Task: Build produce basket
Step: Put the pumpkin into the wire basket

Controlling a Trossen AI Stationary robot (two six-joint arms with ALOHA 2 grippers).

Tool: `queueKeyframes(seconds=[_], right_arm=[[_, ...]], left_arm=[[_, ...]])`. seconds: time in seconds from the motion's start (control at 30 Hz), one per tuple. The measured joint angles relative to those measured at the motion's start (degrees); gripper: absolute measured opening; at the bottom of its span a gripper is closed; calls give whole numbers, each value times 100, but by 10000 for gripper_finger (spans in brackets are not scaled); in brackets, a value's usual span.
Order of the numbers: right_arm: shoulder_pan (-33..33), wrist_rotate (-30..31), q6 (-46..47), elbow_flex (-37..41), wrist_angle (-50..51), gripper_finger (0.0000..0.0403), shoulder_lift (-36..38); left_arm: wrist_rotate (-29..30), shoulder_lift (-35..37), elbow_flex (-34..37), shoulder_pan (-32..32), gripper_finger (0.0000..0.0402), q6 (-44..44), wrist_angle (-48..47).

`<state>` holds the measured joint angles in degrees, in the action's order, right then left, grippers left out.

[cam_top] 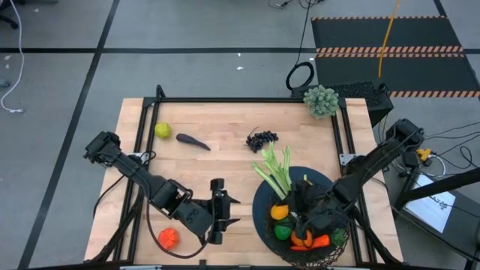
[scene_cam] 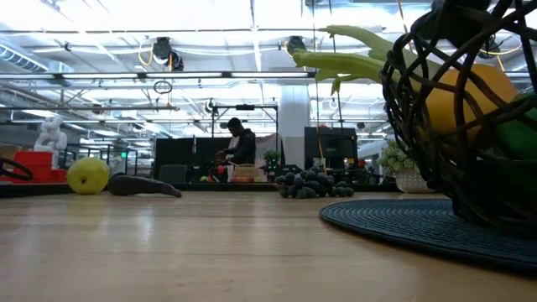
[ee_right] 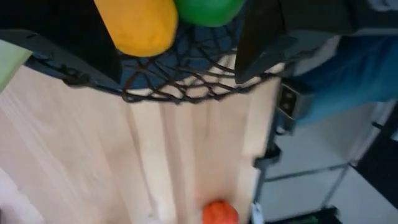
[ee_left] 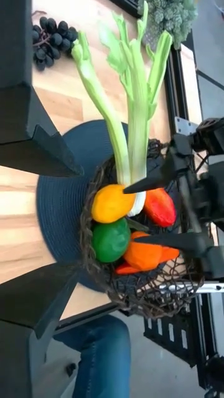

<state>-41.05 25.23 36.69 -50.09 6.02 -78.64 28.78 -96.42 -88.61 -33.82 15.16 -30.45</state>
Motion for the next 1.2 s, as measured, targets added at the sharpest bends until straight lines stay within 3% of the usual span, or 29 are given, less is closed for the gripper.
queueKeyframes(seconds=[0.27, 0.6, 0.77, 1.0, 1.2], right_arm=[[-256, 6, -1, 0, 363, 276, 84], [-67, 5, 78, 0, 1054, 140, -204], [95, -275, 230, 0, 1227, 96, -302], [98, -452, 425, 0, 1211, 75, -84], [-25, -231, 596, 0, 1194, 73, 260]], left_arm=[[-44, 0, 0, -175, 230, -108, 65], [-42, -2, 0, -117, 230, -98, 72], [-40, -2, 1, -119, 230, -93, 69], [-40, -2, -1, -288, 230, -15, 56], [-37, -2, -1, -558, 230, 41, -294]])
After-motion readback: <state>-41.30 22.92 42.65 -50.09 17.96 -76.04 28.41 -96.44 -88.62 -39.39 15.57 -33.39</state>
